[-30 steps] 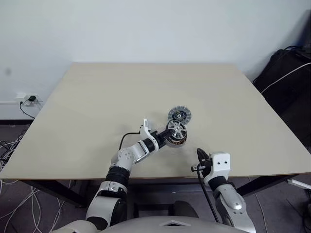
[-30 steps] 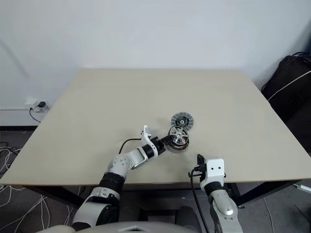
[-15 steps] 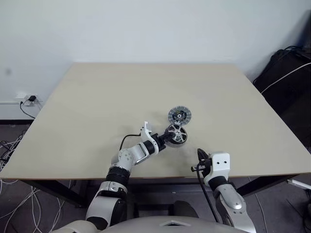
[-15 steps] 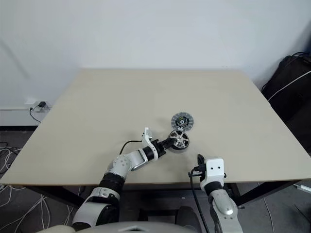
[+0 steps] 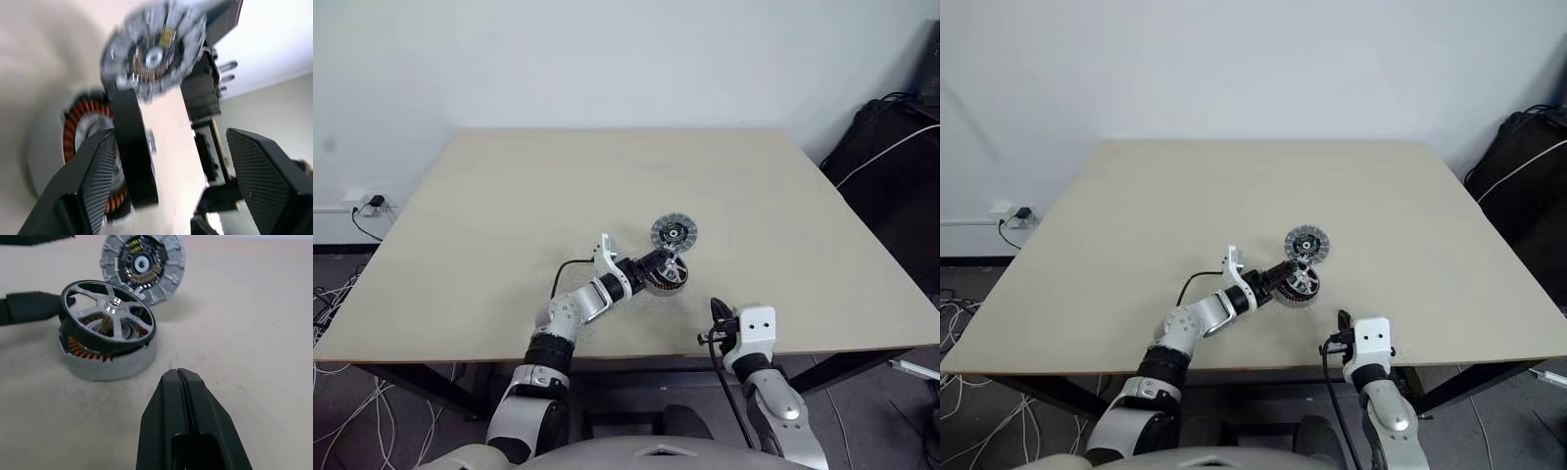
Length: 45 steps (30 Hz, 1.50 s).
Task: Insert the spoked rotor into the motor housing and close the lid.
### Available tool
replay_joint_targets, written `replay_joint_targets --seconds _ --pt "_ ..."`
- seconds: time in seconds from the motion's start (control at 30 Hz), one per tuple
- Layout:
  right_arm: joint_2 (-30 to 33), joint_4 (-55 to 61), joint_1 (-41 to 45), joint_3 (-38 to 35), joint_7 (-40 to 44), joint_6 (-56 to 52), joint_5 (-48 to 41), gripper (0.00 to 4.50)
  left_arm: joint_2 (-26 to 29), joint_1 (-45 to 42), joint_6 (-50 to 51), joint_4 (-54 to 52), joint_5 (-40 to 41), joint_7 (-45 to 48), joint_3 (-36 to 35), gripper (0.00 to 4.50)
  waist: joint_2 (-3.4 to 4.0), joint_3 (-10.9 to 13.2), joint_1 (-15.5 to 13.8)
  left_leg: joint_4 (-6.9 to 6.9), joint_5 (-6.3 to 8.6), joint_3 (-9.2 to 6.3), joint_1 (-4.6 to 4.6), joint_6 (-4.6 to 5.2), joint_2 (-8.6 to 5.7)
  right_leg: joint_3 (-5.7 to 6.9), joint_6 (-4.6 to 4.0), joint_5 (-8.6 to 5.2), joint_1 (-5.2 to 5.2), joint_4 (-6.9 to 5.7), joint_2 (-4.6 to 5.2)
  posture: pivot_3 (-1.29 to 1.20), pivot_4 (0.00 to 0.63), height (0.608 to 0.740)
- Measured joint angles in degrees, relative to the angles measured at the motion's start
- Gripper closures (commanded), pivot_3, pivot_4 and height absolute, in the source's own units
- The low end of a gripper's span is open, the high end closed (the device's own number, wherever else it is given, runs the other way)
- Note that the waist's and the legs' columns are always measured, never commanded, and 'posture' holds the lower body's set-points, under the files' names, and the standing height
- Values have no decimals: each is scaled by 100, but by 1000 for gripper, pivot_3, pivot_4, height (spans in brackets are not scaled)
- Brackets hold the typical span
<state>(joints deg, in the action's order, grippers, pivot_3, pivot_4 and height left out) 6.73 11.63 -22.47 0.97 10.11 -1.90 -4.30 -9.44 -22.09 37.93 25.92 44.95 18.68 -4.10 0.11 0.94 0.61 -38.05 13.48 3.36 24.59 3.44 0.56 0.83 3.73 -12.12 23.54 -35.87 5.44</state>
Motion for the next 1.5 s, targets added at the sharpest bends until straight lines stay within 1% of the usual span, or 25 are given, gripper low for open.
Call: replay_joint_targets --seconds 0.27,0.33,0.4,0.47,0.57,0.63,0.7,0.77,0.83,0.87,0.9,1.1,1.27,1.5 --pt "7 -69 111 94 71 0 -2 4500 64 92 -87 -186 -175 -179 -80 778 -2 1 -5 -1 -1 0 2 2 -6 1 2 -2 -2 3 -1 0 0 740" --pt "9 -75 115 91 80 -6 -4 4500 196 233 -262 -415 -449 -143 151 778 -1 1 6 0 -1 1 -1 2 -5 -1 2 -2 -2 2 -3 0 0 740" --pt "19 -56 137 98 110 -57 -12 4500 468 624 -955 -880 -1108 -2 701 778 7 -5 24 9 -1 5 -5 1 -3 -9 -6 0 -2 4 -5 0 0 740" --pt "25 26 178 117 143 -145 -34 4500 653 1246 -1823 -1228 -1846 147 1320 778 15 -10 12 16 0 13 -12 0 -5 -19 -11 -3 -2 5 -1 0 0 740" --pt "-19 198 467 278 208 -290 -48 4500 750 1839 -2807 -1290 -2587 378 1826 1334 6 -3 -20 13 0 11 -3 1 -4 -13 -10 -1 7 2 6 0 0 740" --pt "-47 297 720 426 221 -499 -44 4500 1003 1962 -3449 -1420 -2985 598 2050 1997 11 -4 -11 14 0 12 -5 0 3 -11 -6 0 9 0 7 0 0 740" --pt "-41 328 886 477 212 -713 -39 4500 1221 2026 -3906 -1515 -3274 735 2131 2655 22 -13 -11 15 0 12 -8 -1 6 -5 -2 -1 8 -2 9 0 0 740" --pt "-35 321 1099 522 157 -1194 -4 4500 1492 2188 -4482 -1501 -3637 810 2186 3353 38 -22 -8 17 0 14 -9 -1 7 -6 -3 0 9 -3 9 0 0 740" --pt "-27 291 1377 547 115 -1720 5 4500 1632 2402 -4899 -1454 -3853 833 2210 4016 45 -24 -3 16 0 16 -6 -1 7 -7 -16 7 14 -3 9 0 0 740" --pt "-21 288 1479 549 107 -1868 16 4500 1636 2455 -4986 -1426 -3896 855 2215 4313 44 -24 -7 14 0 18 -3 -1 6 -7 -16 8 15 -2 10 0 0 740" --pt "-17 280 1589 559 107 -2015 26 4500 1633 2510 -5060 -1417 -3929 869 2218 4462 43 -24 -15 14 0 18 -2 0 5 -7 -16 8 15 -2 10 0 0 740" --pt "36 152 2216 587 86 -2865 79 4500 1647 2626 -5470 -1383 -4054 887 2204 4462 43 -23 -33 14 0 19 0 0 5 -4 -15 6 15 0 7 0 0 740" --pt "7 28 2565 589 24 -3331 100 4500 1633 2791 -5575 -1383 -4104 858 2149 4462 44 -23 -6 13 -1 19 -2 1 6 -2 -14 6 15 -1 4 0 0 740" --pt "-52 -336 2883 613 -53 -3378 185 4500 1597 2971 -5573 -1385 -4082 753 2036 4462 43 -24 -1 11 -1 19 -3 1 5 -1 -8 4 12 -3 3 0 0 740"
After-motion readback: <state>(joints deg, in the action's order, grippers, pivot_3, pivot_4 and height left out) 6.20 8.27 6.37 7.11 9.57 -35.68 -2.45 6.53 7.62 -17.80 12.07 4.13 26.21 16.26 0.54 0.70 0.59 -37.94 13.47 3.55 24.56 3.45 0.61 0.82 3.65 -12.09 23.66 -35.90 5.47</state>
